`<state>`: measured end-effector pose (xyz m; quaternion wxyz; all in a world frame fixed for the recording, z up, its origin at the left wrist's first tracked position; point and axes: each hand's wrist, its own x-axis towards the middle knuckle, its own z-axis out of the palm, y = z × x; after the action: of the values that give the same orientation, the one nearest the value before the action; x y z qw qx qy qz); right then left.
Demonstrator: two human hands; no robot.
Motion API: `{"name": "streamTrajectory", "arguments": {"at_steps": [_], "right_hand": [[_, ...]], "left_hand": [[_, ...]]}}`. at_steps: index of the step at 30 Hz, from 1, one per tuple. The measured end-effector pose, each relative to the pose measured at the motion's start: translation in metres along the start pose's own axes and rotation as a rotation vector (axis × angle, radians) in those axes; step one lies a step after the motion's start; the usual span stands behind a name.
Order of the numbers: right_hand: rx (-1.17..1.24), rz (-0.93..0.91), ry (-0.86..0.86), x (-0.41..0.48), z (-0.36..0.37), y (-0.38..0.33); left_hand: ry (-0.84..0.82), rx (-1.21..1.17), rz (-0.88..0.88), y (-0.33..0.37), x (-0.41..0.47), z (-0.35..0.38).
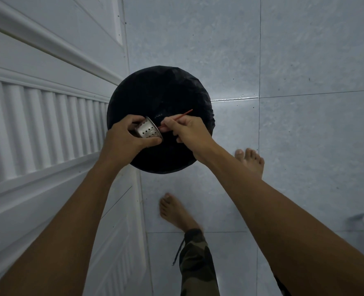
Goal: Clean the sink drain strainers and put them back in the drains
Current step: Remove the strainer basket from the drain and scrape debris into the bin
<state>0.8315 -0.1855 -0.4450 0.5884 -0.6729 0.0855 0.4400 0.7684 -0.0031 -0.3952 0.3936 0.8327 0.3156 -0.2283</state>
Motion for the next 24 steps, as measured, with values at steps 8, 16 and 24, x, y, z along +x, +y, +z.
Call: {"name": "streamTrajectory", "arguments": {"at_steps": [8, 16, 24], "right_hand": [[-0.029, -0.070, 0.078, 0.001, 0.004, -0.004], [-0.124, -0.153, 0.287, -0.002, 0.009, 0.004], [-0.160, -0.094, 0.370, -0.001, 0.011, 0.012]], "left_hand": [[-0.016, 0.000, 0.016, -0.002, -0.002, -0.003], [0.027, 0.081, -0.062, -0.001, 0.001, -0.006], [-0.012, 0.082, -0.127, 0.003, 0.004, -0.003]]}}
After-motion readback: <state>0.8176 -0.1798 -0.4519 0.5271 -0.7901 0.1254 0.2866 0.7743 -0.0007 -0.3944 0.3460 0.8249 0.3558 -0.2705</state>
